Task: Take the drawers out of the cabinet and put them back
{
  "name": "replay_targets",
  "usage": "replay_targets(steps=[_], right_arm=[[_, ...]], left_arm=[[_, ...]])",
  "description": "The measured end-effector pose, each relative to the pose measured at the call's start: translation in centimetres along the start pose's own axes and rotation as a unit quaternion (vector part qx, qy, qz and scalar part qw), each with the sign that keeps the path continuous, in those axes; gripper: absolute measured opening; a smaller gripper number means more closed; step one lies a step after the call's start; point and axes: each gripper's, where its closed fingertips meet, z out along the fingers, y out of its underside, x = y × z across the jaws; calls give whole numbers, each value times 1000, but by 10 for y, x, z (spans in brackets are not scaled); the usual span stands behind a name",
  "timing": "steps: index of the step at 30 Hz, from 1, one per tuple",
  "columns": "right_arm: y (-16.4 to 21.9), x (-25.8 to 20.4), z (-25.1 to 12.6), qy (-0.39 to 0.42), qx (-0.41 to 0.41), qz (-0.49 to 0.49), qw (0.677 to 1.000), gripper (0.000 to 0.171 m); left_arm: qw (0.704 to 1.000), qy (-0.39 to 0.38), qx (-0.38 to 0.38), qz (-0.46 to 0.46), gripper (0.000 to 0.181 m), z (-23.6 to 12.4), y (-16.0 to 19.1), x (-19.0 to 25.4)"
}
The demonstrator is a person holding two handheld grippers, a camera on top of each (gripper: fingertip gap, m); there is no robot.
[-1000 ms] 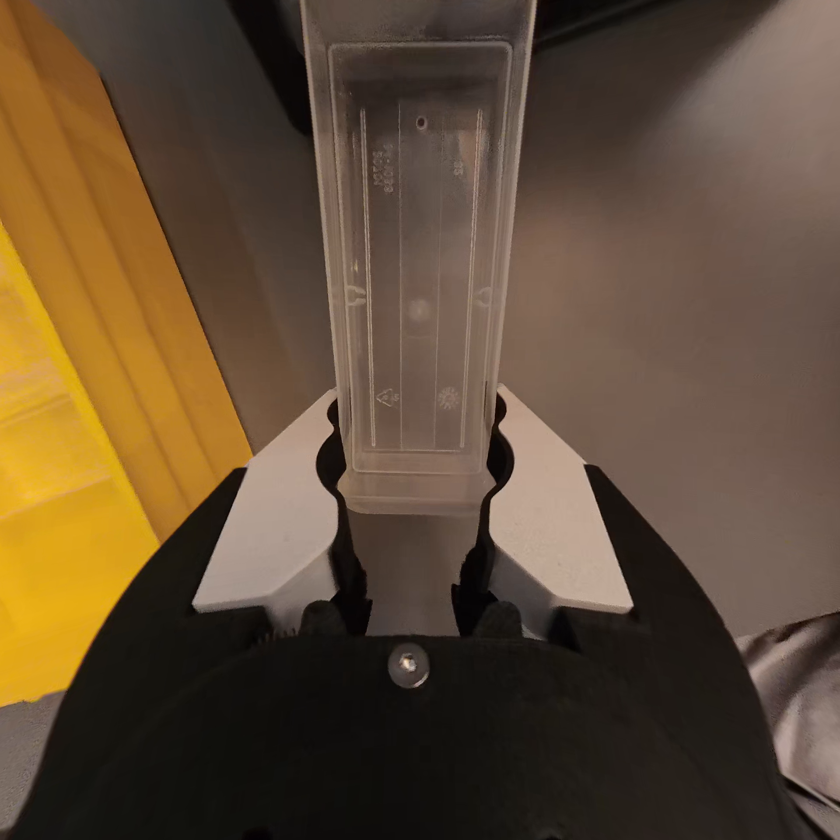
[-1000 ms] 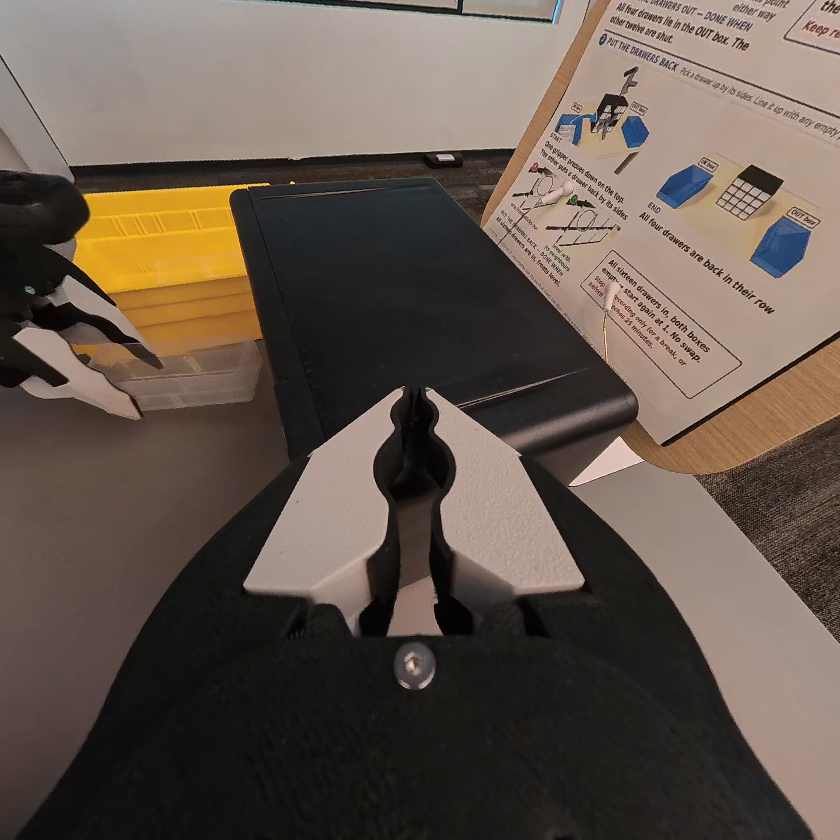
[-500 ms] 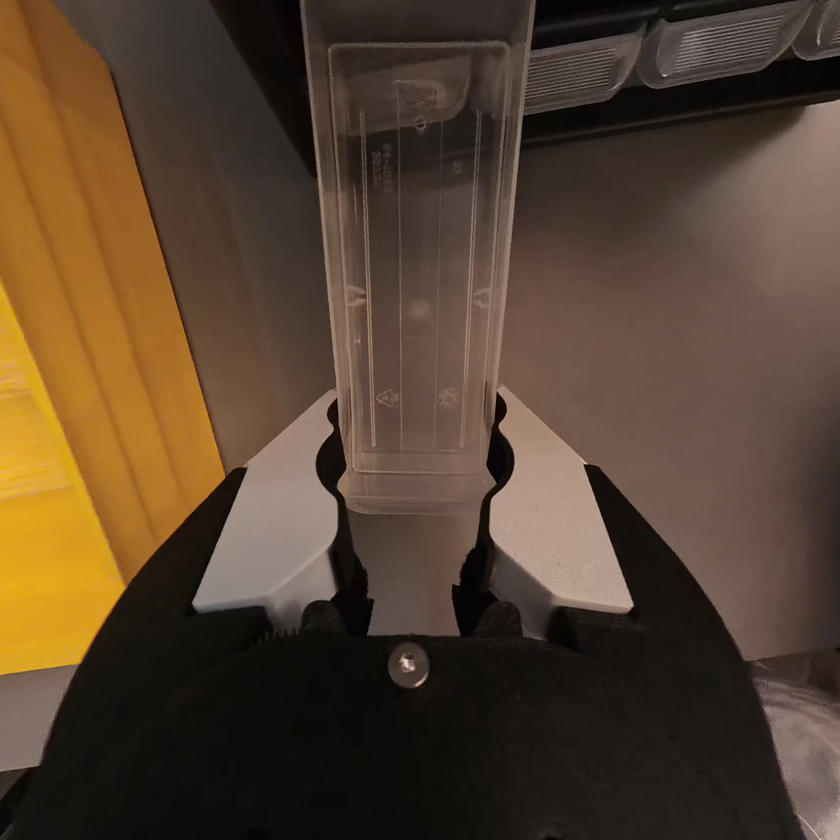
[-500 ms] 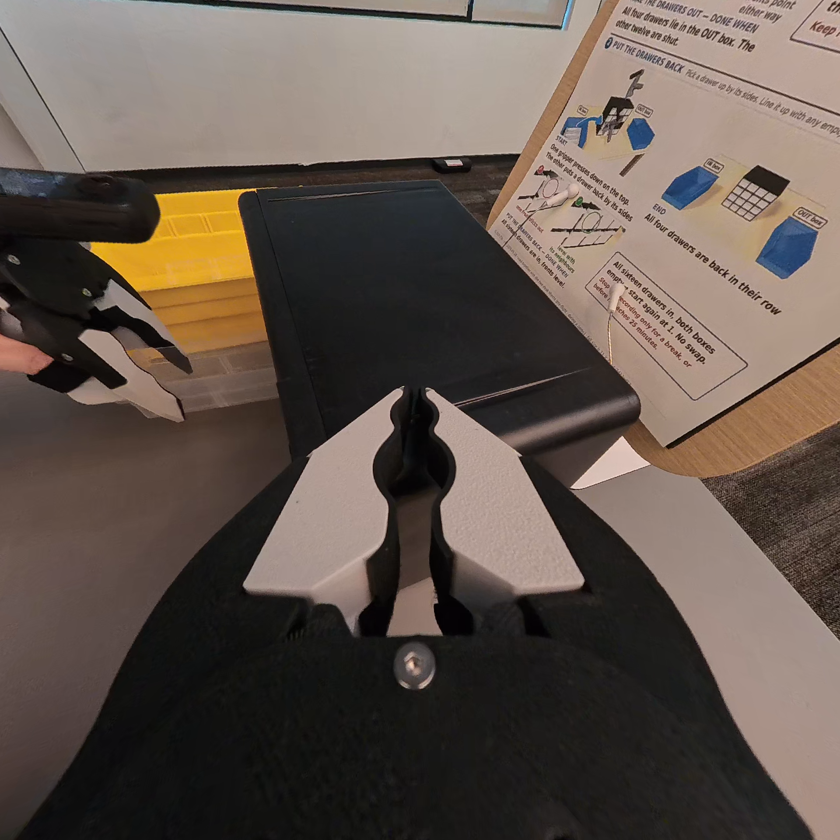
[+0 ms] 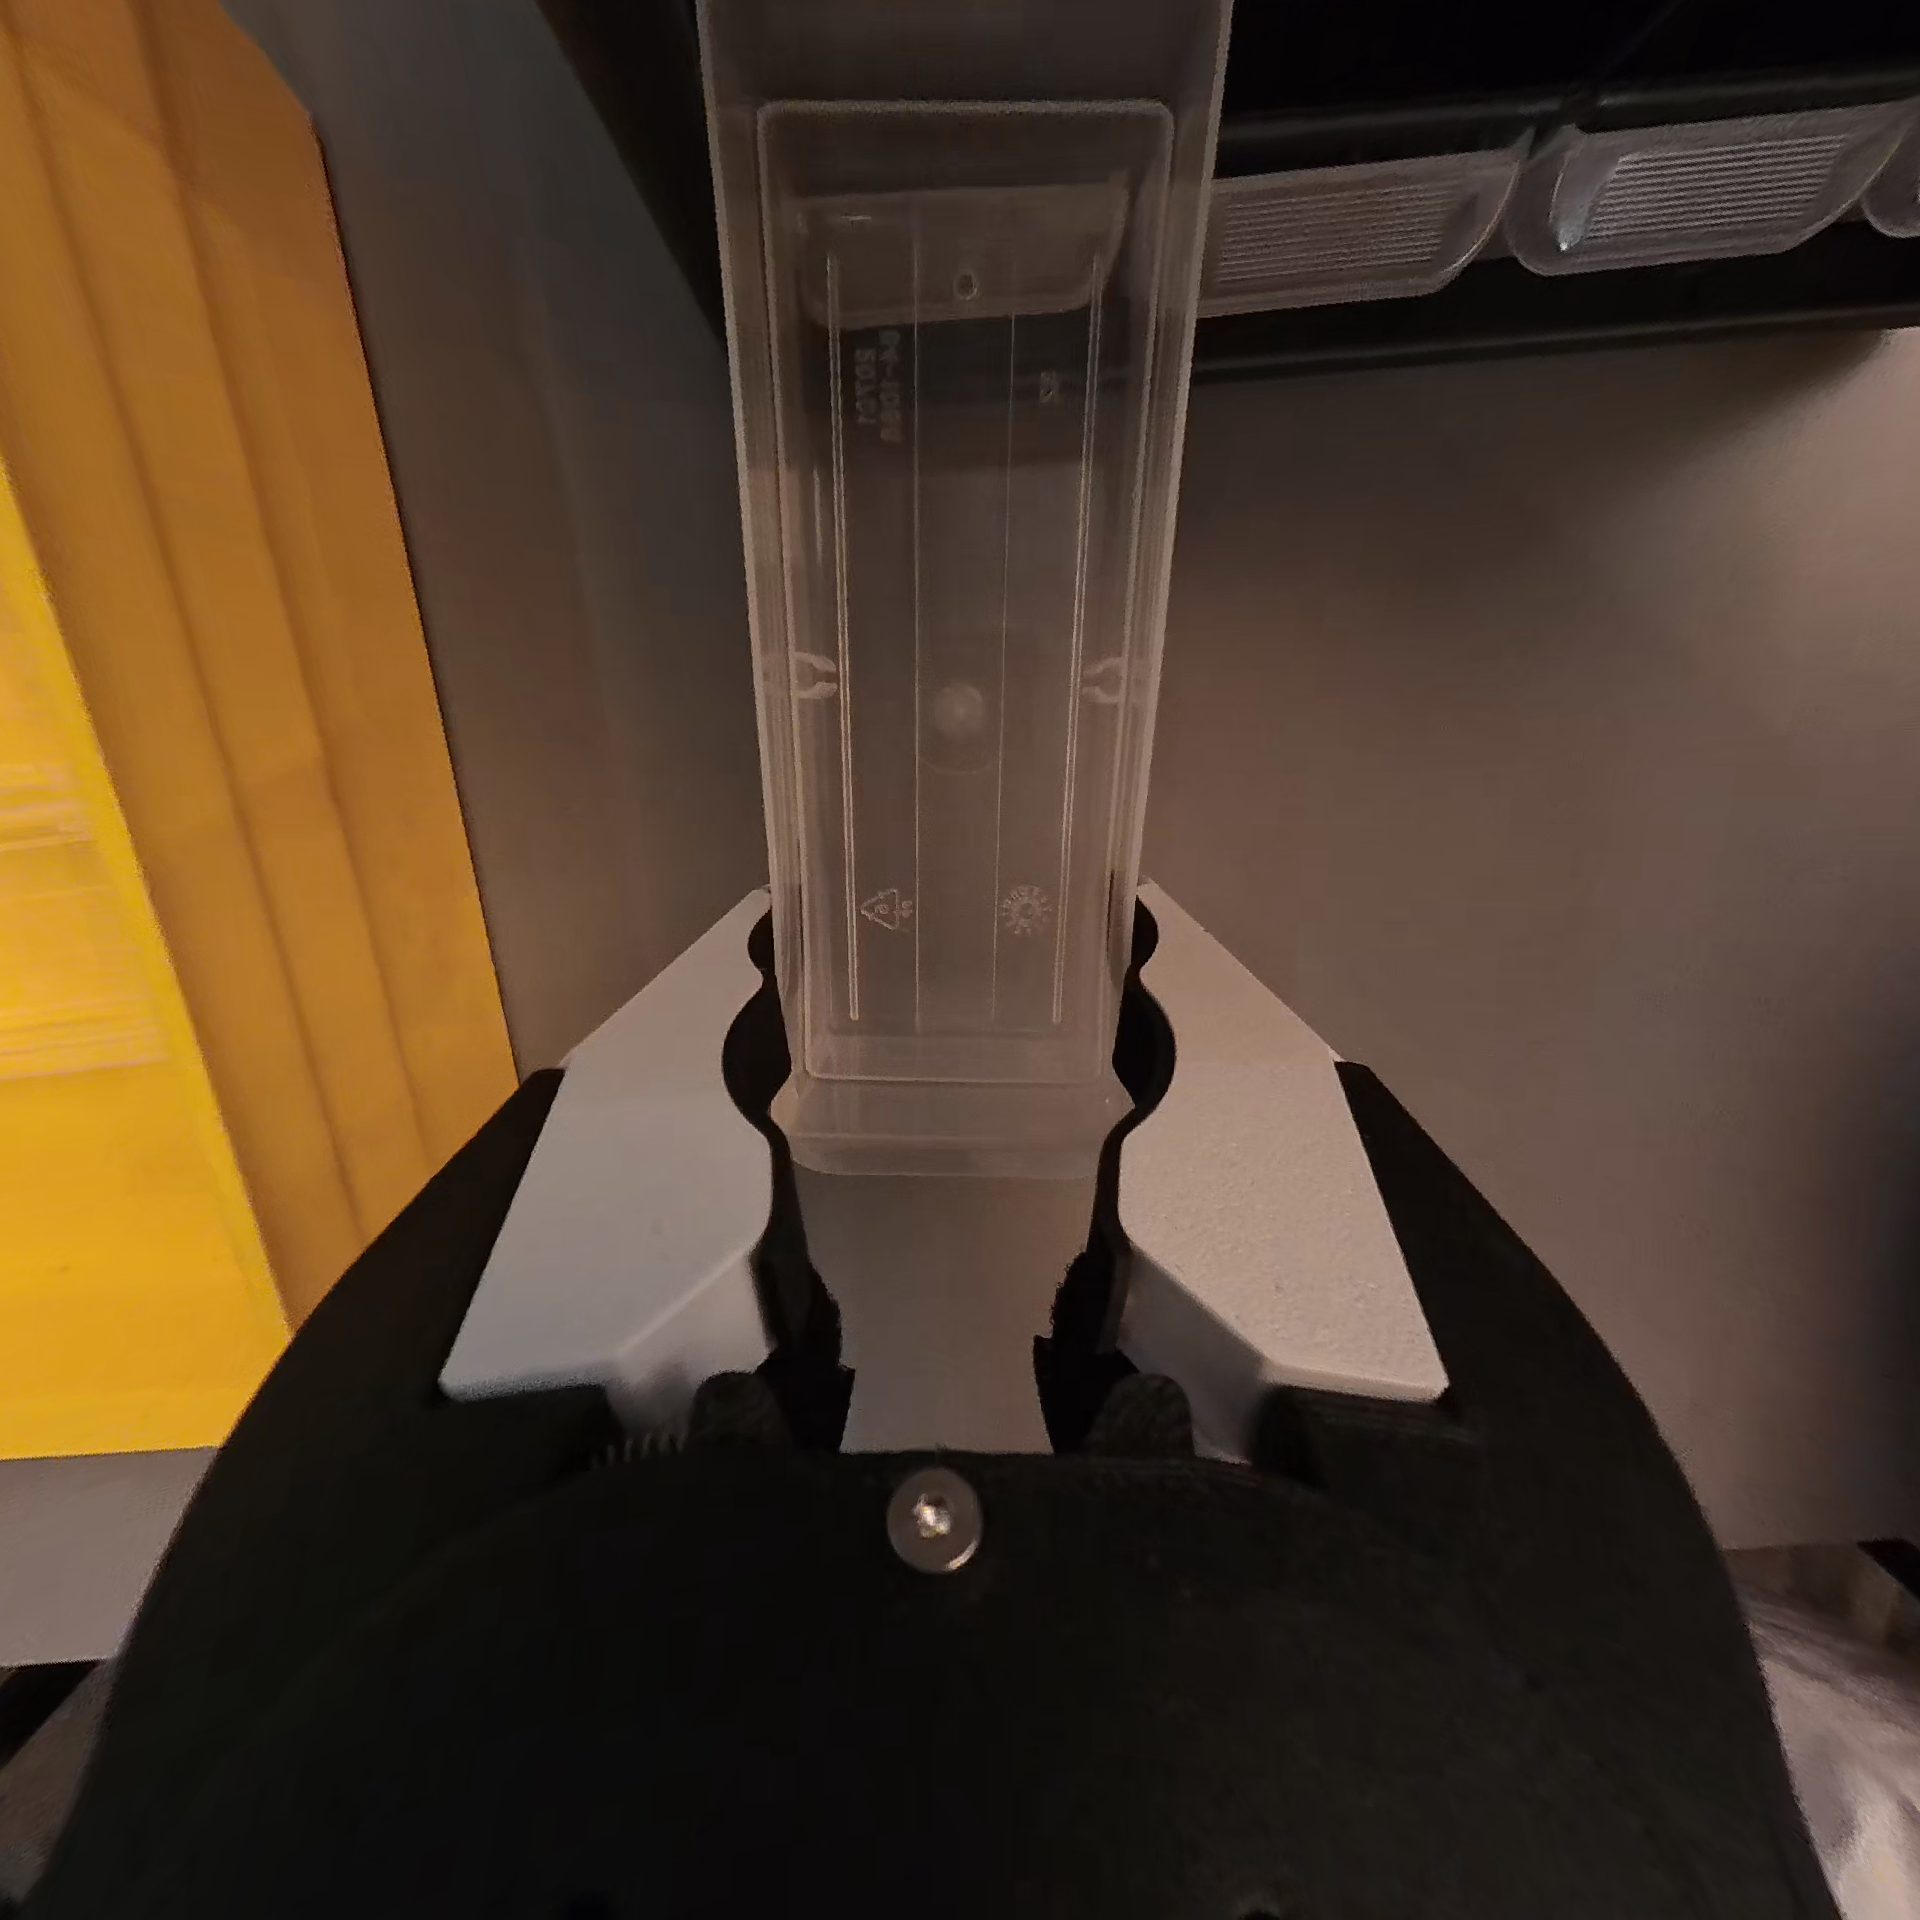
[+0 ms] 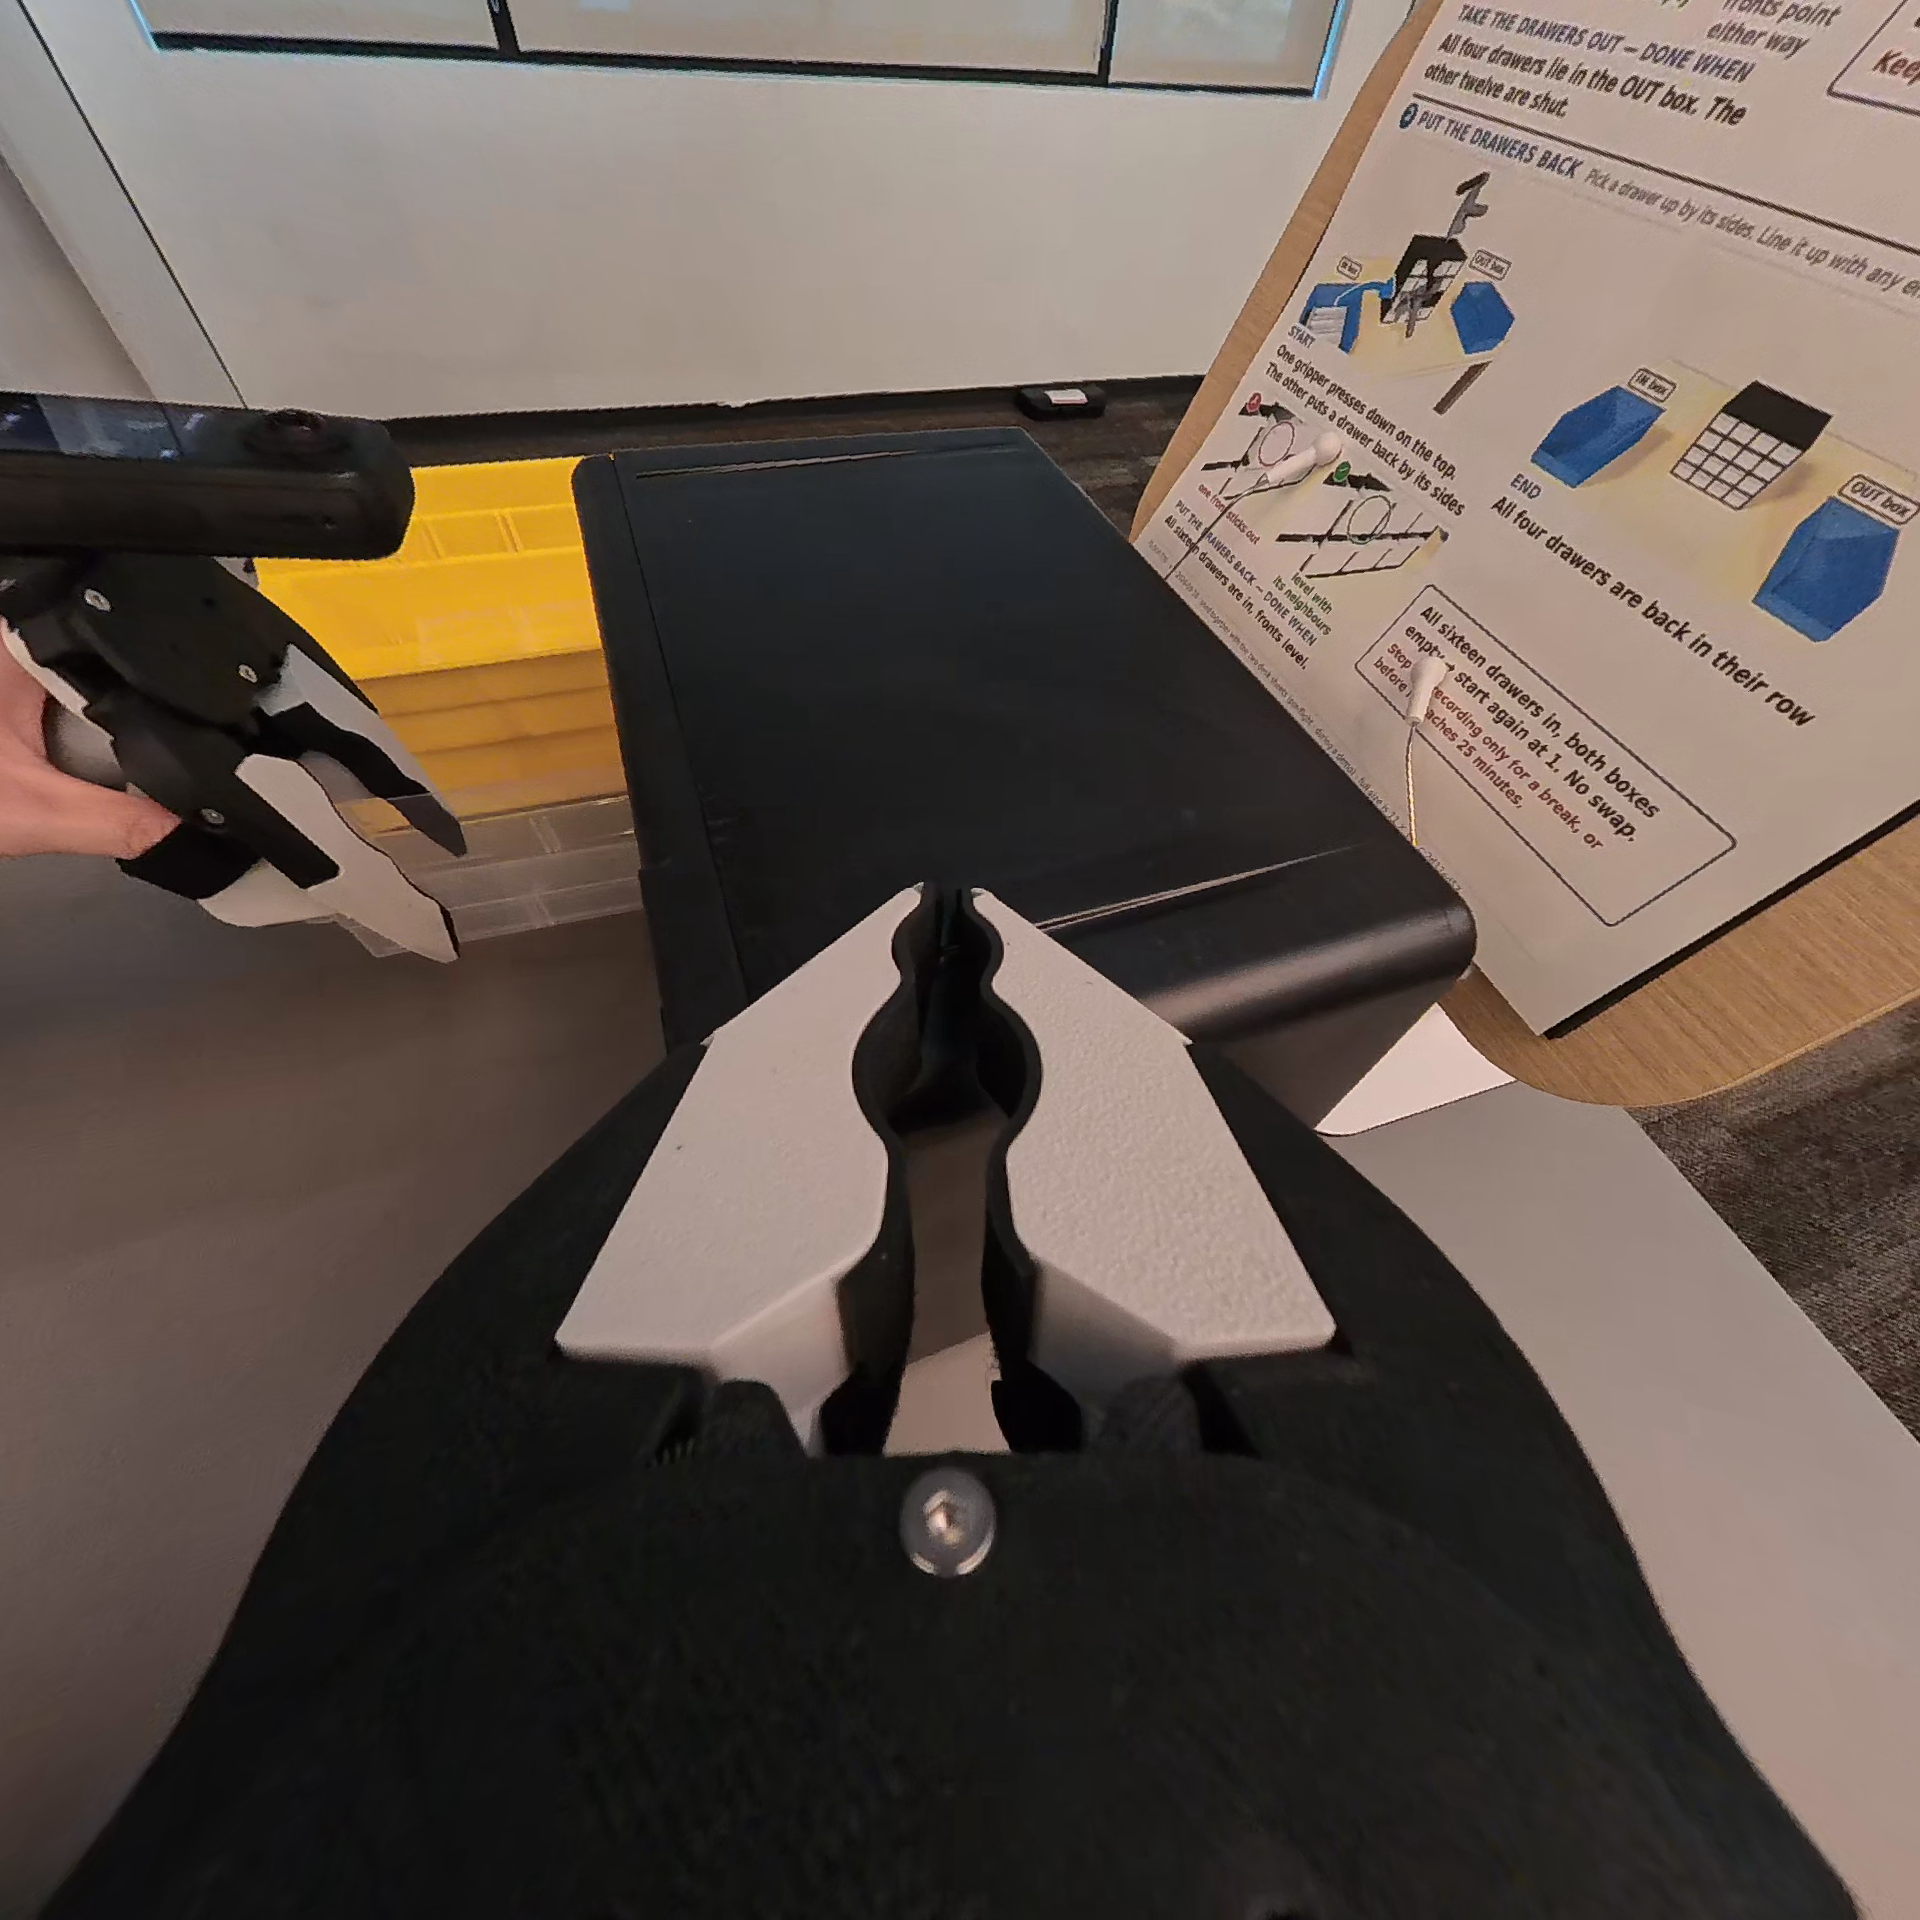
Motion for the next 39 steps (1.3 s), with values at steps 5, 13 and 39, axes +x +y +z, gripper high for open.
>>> replay_targets(steps=[5,13,39], right_arm=[[0,0,0,-2,2,2,1000,1],[0,0,0,-9,8,5,1000,1],[1,1,-3,-14,13,10,1000,1]], left_arm=[[1000,-15,-12,-3,61,-2,-3,-2],[998,-9,-53,-23,62,3,-1,2],[997,-30,-66,-29,62,-1,0,3]])
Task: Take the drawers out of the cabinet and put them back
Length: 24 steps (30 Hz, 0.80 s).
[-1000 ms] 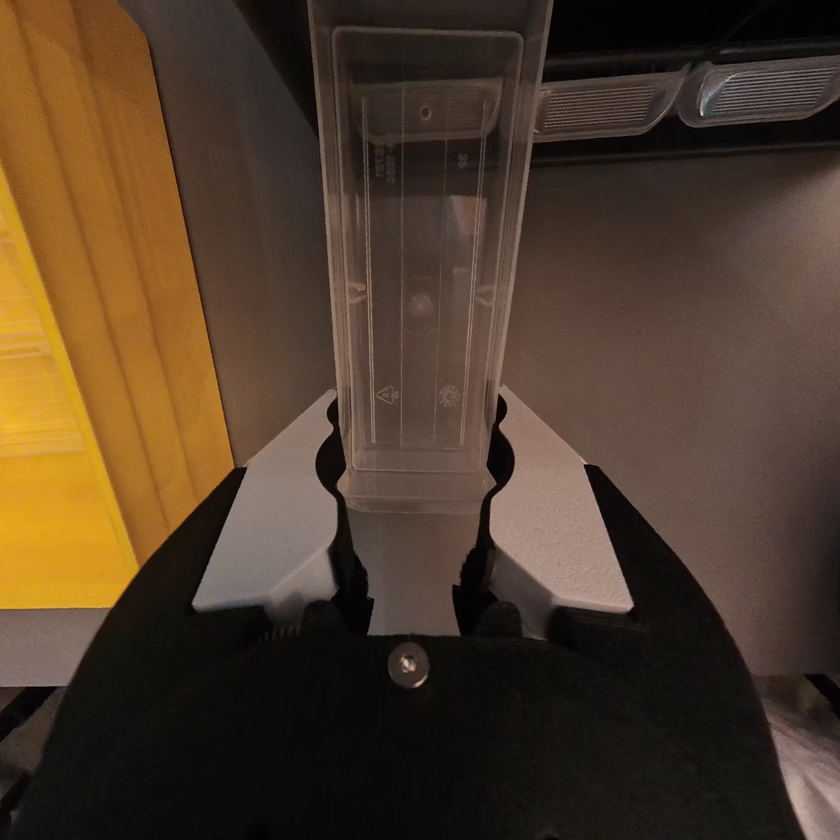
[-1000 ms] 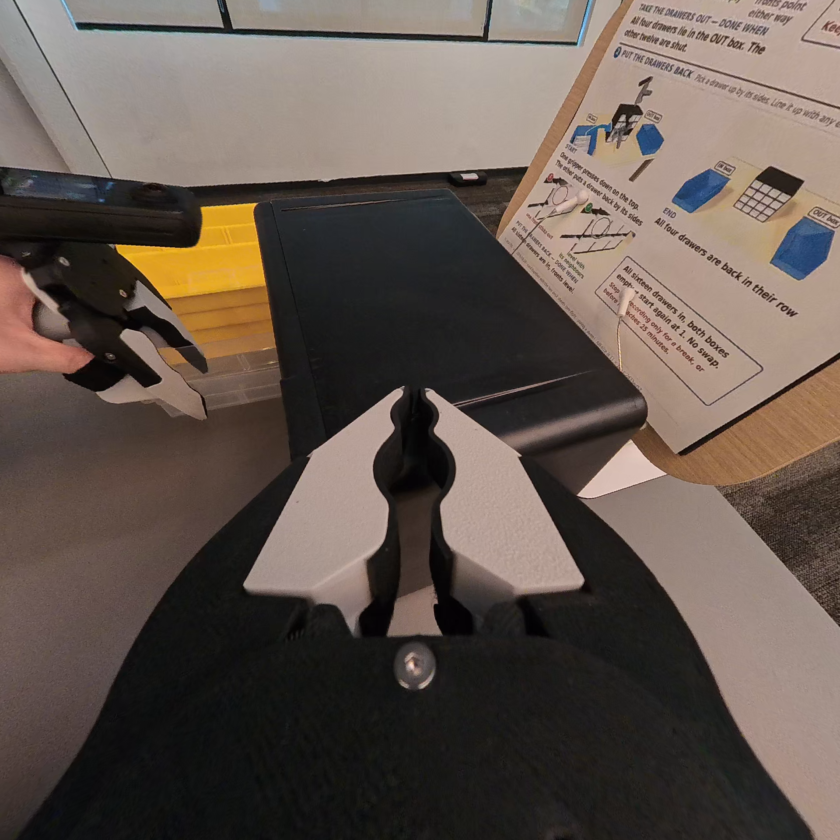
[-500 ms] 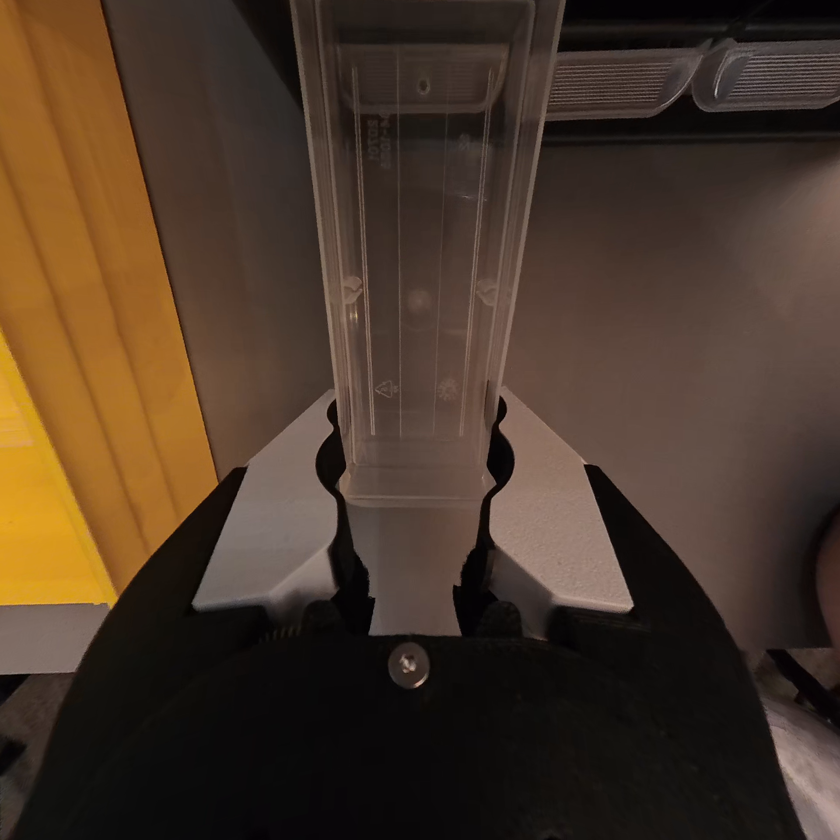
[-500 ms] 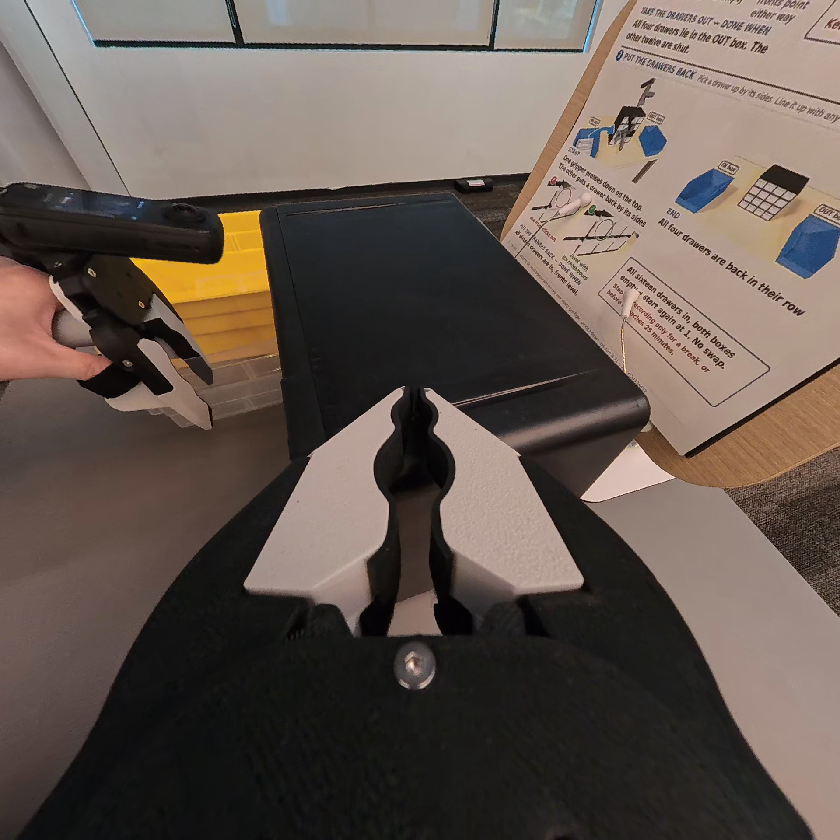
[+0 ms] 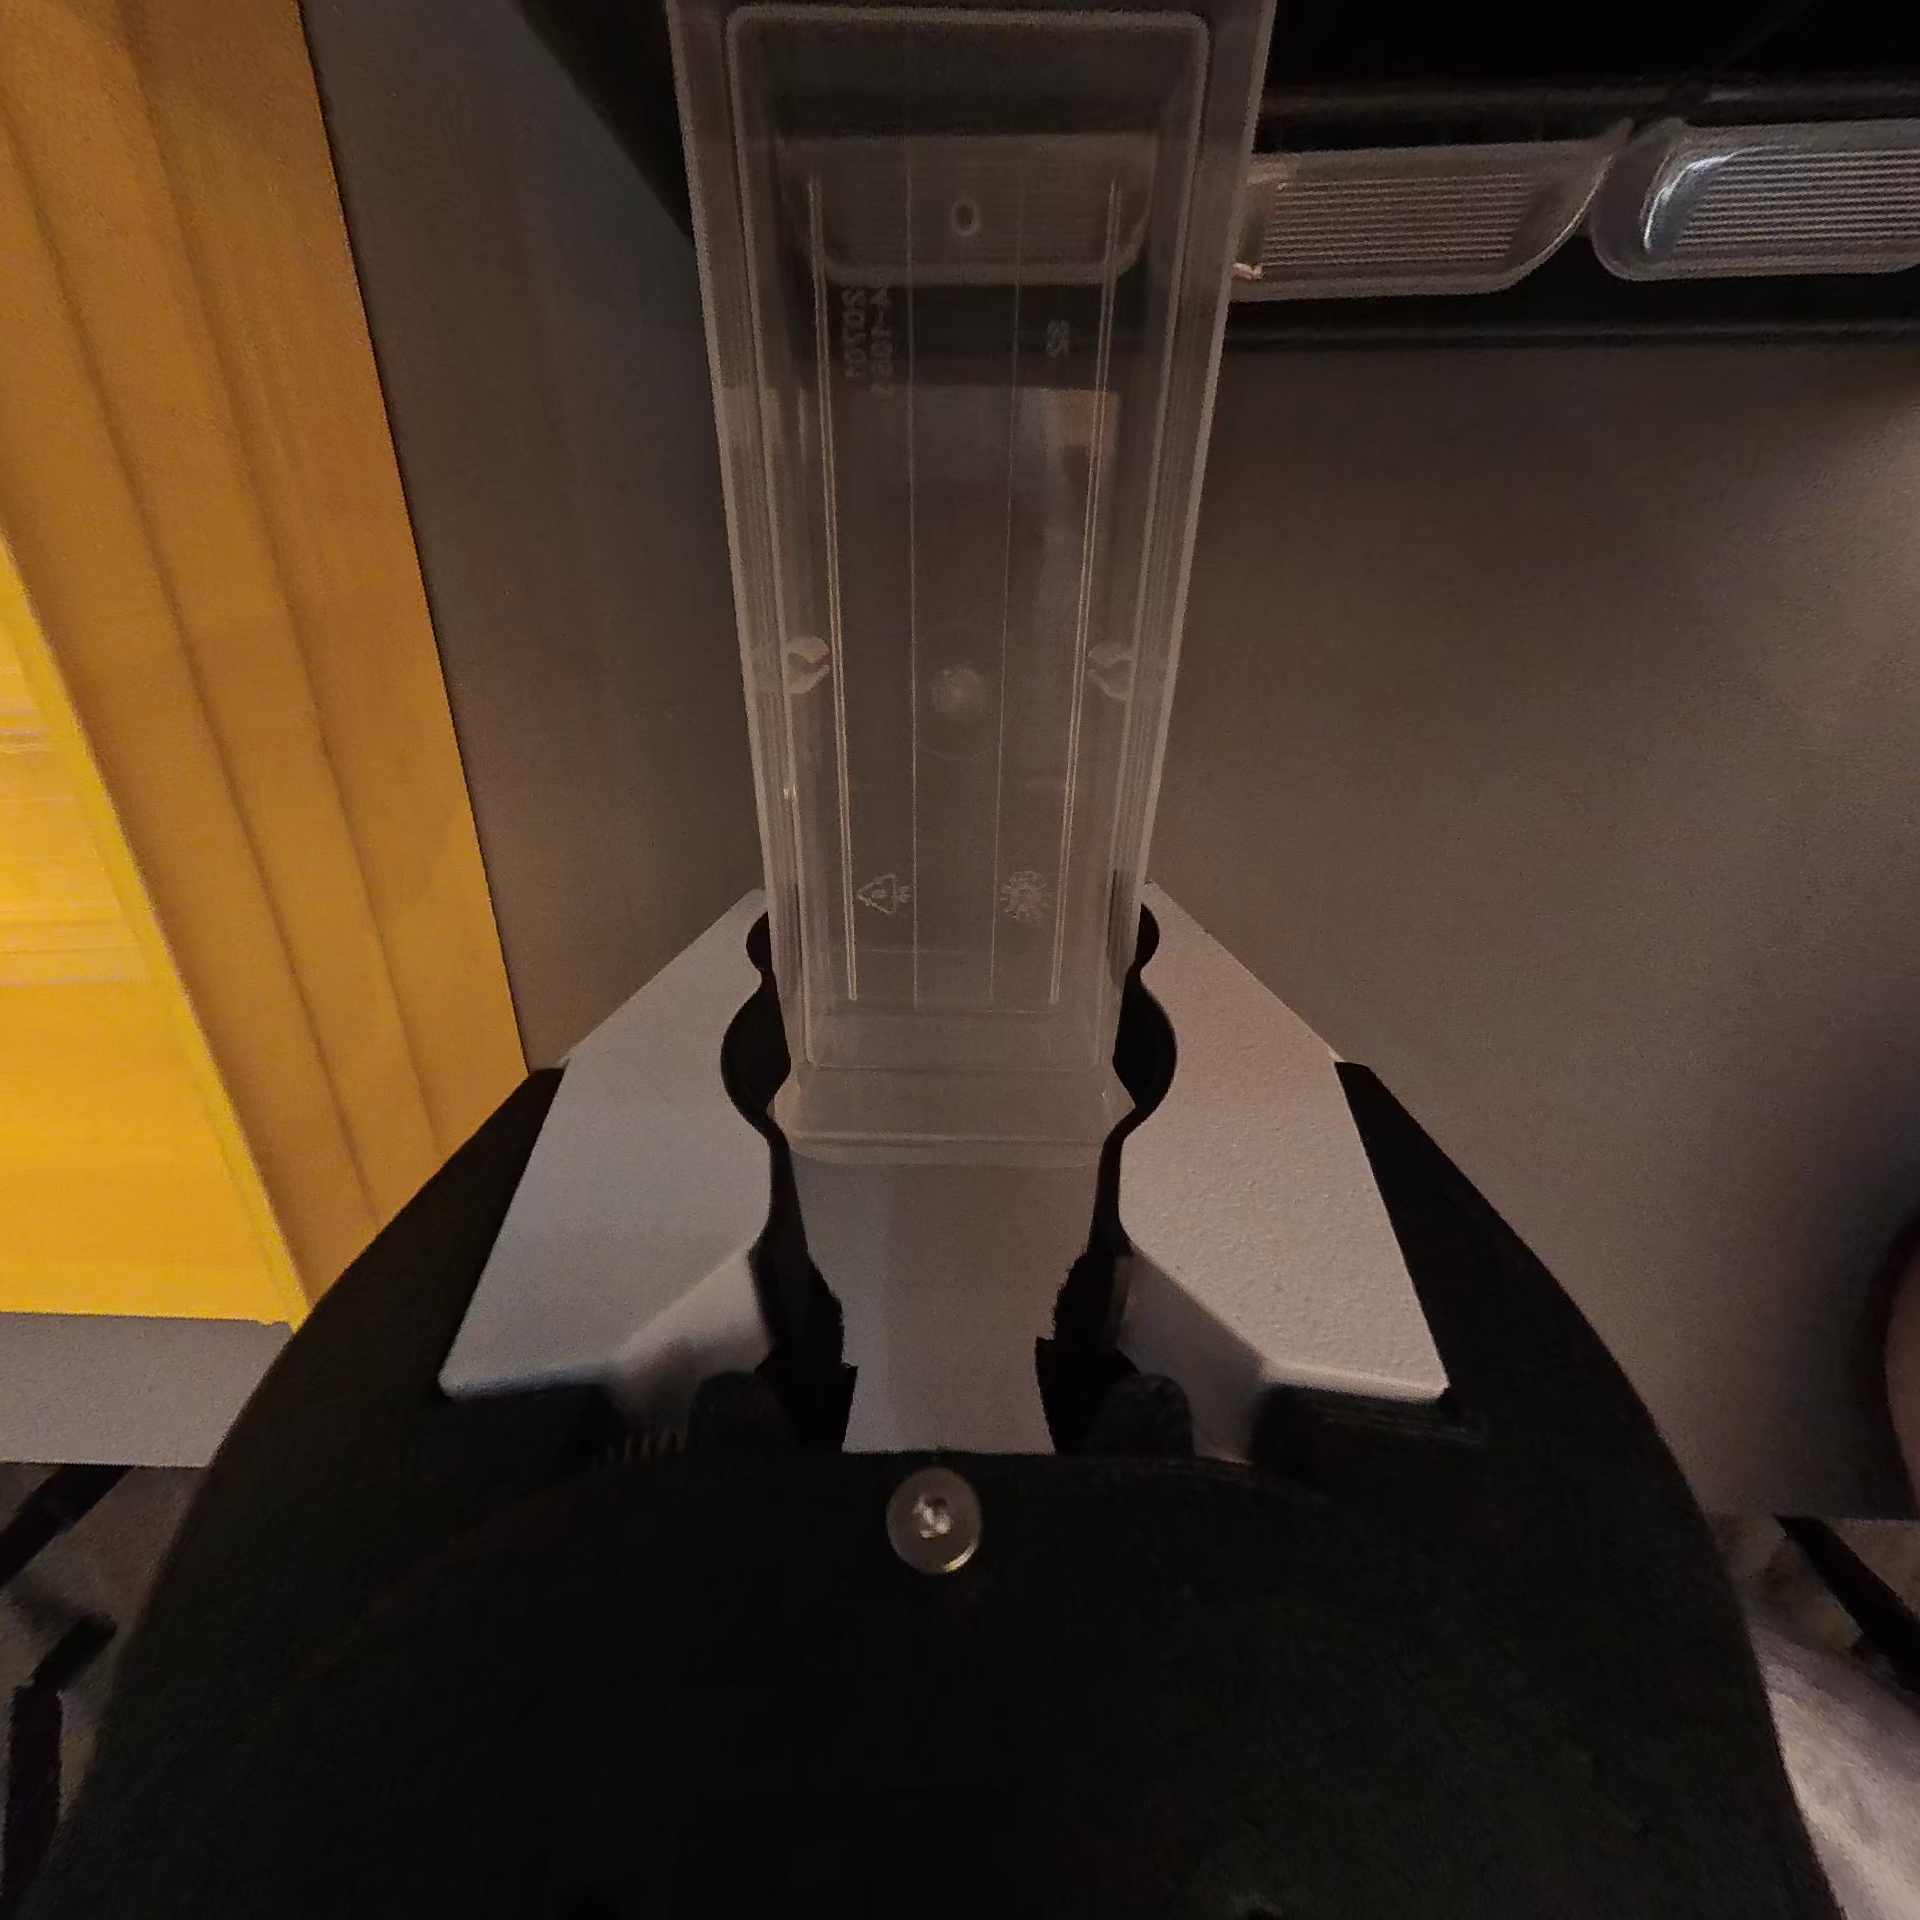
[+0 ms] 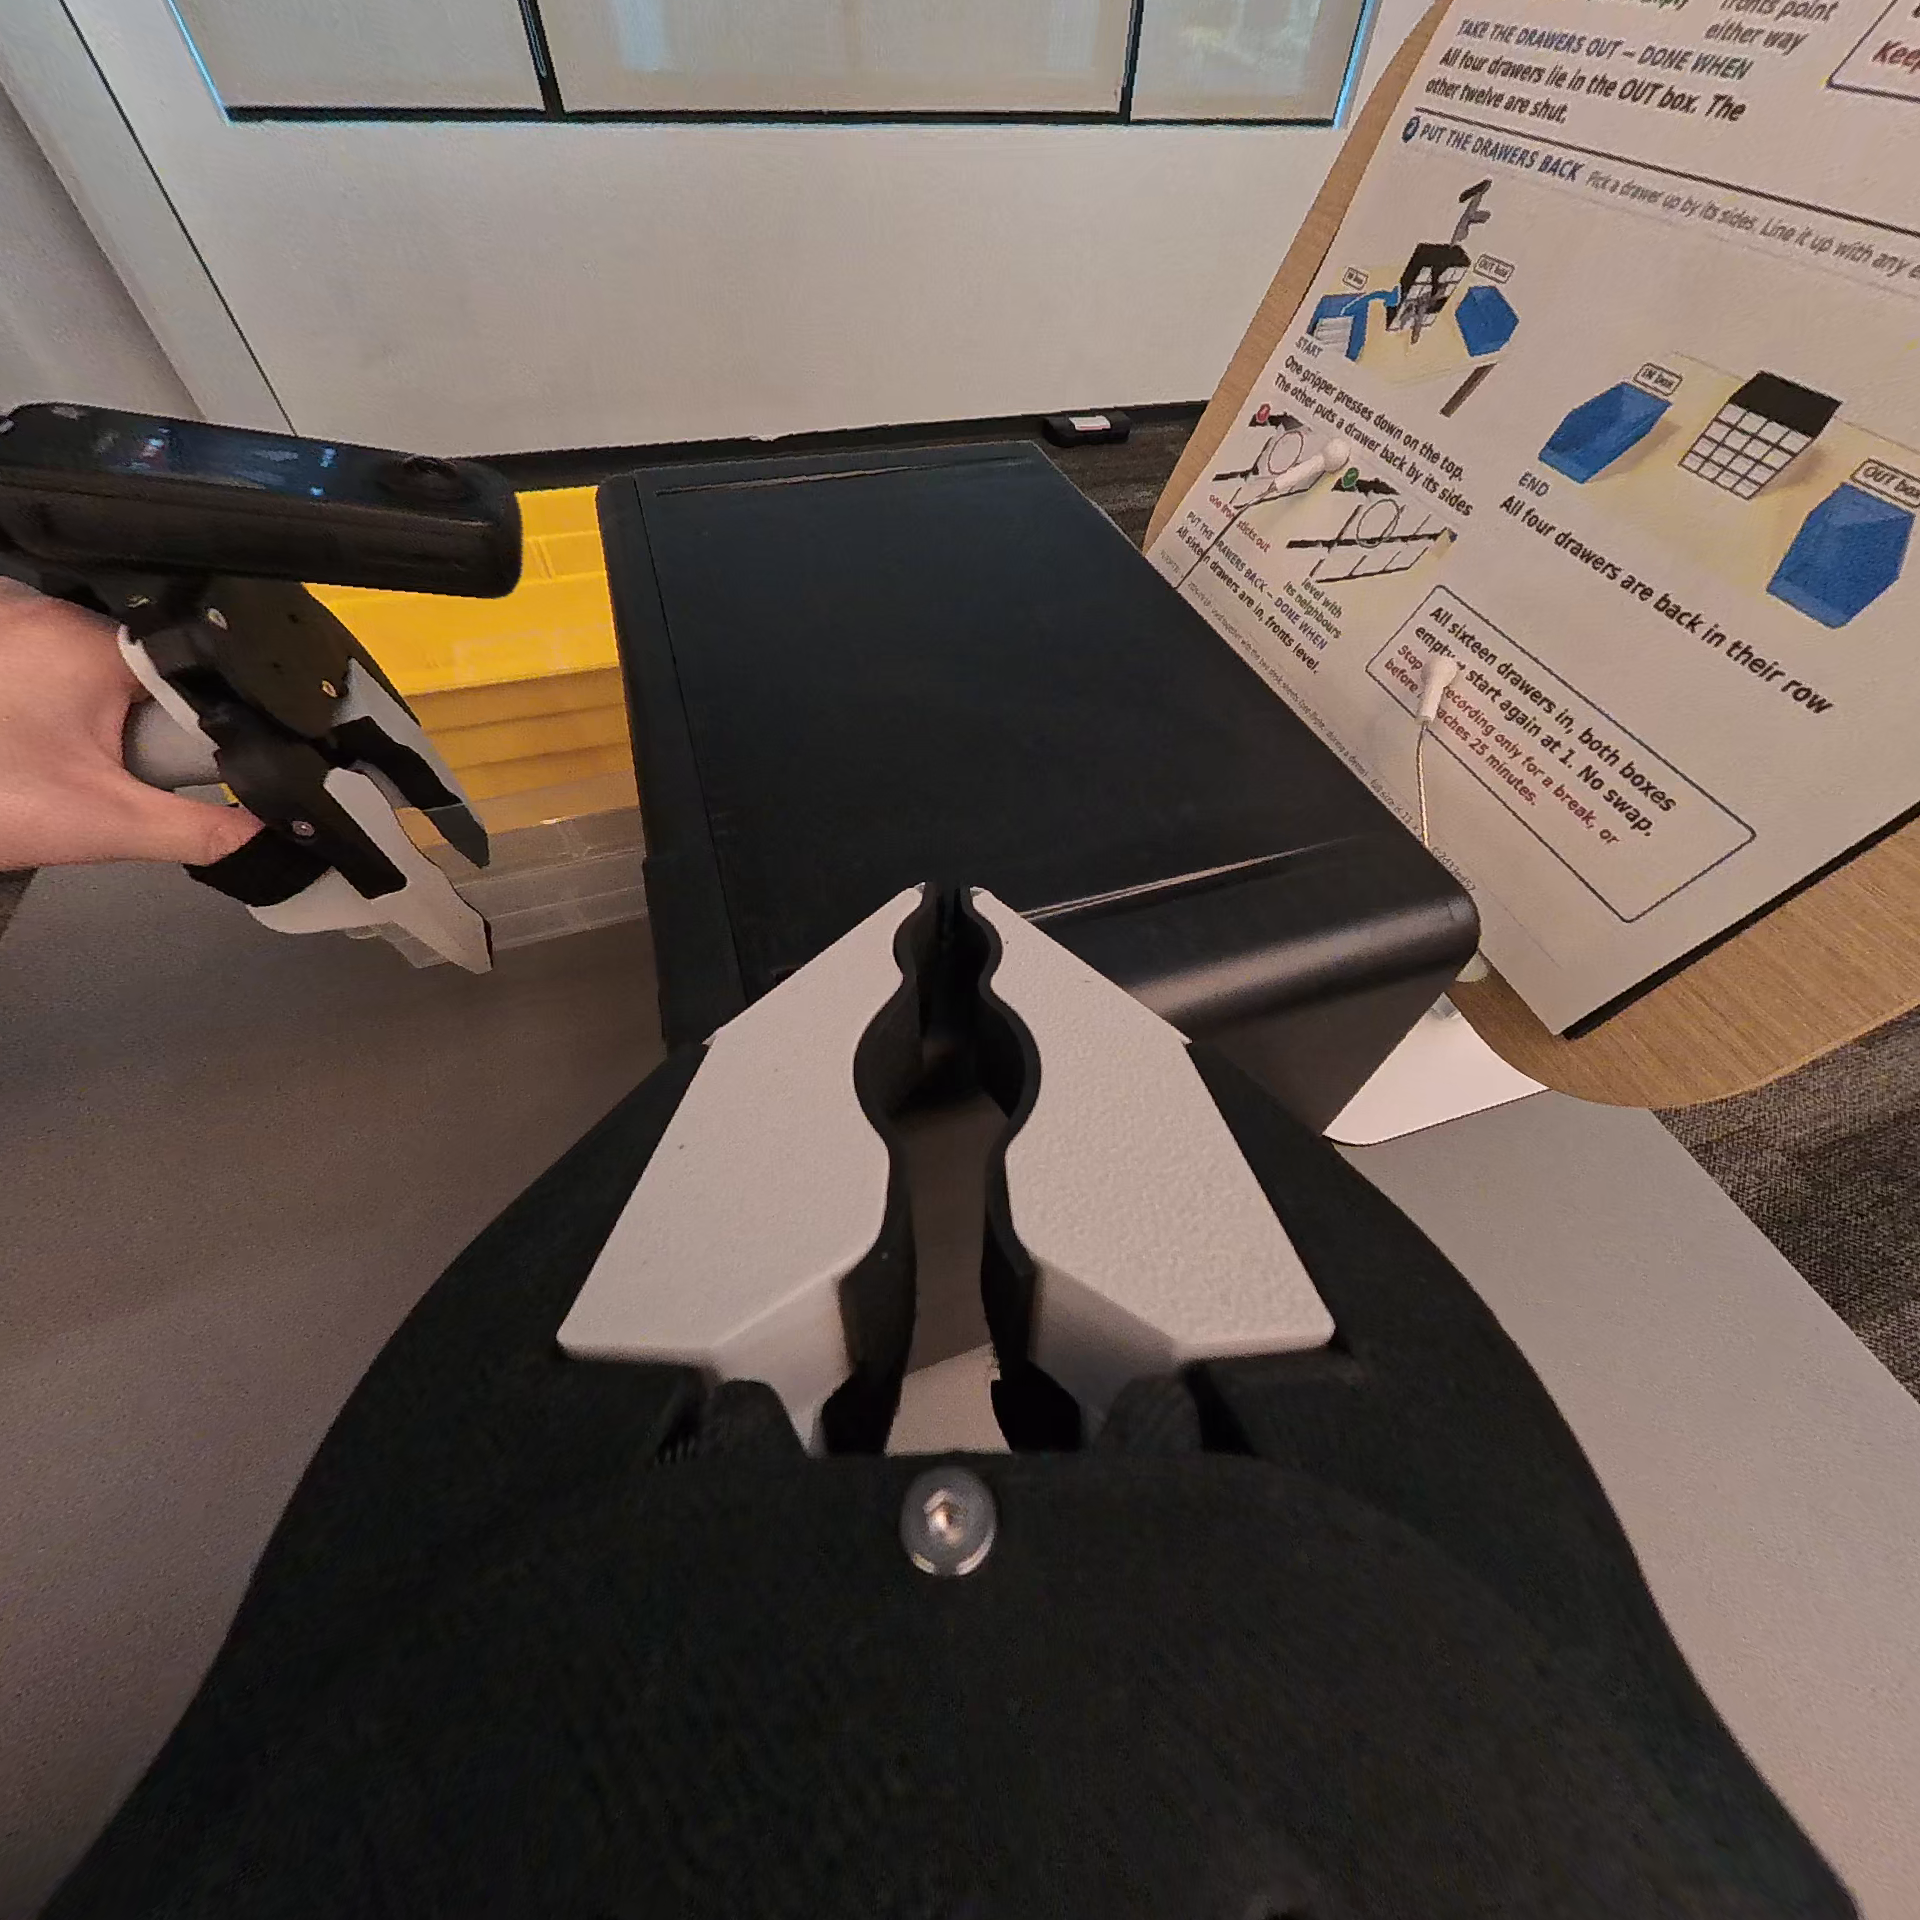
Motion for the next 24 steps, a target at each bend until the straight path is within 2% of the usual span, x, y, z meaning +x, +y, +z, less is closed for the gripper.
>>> replay_targets(steps=[15,20,24], right_arm=[[1,1,-2,-2,3,4,1000,1],[0,1,-2,-1,3,3,1000,1],[1,1,-2,-1,2,4,1000,1]], left_arm=[[1000,7,-11,-7,61,-5,-3,2],[1000,13,11,-9,61,-8,-8,1],[999,7,49,-8,62,-4,-27,3]])
